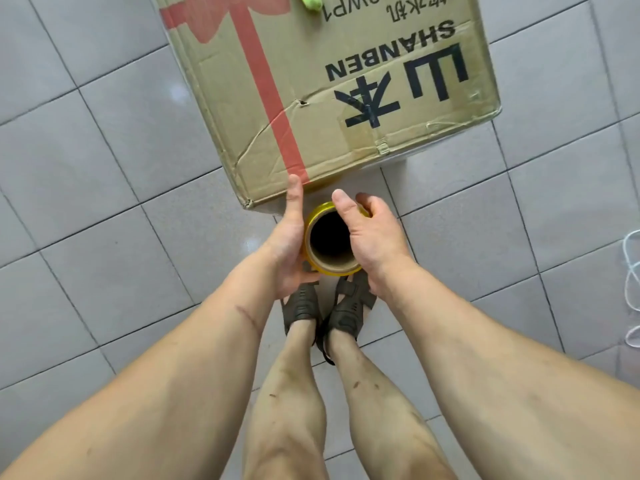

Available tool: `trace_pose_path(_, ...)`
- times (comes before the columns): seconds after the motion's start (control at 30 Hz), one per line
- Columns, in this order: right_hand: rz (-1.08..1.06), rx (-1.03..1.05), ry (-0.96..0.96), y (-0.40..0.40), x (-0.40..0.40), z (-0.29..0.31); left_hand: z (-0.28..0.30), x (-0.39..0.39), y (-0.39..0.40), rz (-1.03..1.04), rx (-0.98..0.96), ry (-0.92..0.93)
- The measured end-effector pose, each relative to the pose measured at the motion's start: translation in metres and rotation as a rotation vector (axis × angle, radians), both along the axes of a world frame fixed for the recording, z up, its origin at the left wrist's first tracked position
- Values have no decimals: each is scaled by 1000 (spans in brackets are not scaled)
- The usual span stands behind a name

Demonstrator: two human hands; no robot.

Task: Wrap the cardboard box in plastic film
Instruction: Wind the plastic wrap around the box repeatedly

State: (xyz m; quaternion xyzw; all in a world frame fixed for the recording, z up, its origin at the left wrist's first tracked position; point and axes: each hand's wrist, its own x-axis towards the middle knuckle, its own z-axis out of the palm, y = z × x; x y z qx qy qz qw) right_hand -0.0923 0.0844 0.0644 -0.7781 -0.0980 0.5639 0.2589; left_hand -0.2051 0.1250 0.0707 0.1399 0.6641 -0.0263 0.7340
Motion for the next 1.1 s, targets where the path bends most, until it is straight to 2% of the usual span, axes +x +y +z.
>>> trace_pose_path(0.1, -101, -21, 90, -2, 3, 1, -5, 11, 2, 38, 124, 109)
trace_pose_path(0.17, -138, -29, 116, -1, 2, -2, -7, 14, 10, 103, 108, 45)
trace_pose_path(0.33, 8, -20, 16, 11, 21, 2, -12, 17, 10, 193, -68, -165)
trace_pose_path(0.43, 51, -8, -56, 12, 31, 3, -8, 23, 9, 96, -27, -109)
trace_pose_path(0.53, -136, -48, 82, 7, 29, 1, -5, 36, 17, 23, 113, 35)
trace_pose_path(0.63, -234, -44, 141, 7, 34, -2, -3, 48, 20, 148, 53, -35)
trace_pose_path(0.77, -85, -36, 44, 13, 56, -2, -1, 54, 11, 198, -96, -139)
trace_pose_path(0.87, -48, -37, 9, 17, 72, -4, -3, 65, 4, 91, -35, -63)
trace_pose_path(0.97, -90, -63, 121, 16, 82, -4, -13, 79, 10, 103, 92, 82)
trace_pose_path(1.03, -73, -50, 197, 10, 87, -6, -6, 90, 20, 157, 71, 26)
trace_pose_path(1.1, -32, -39, 181, 8, 95, -7, -4, 98, 19, 189, 30, -12)
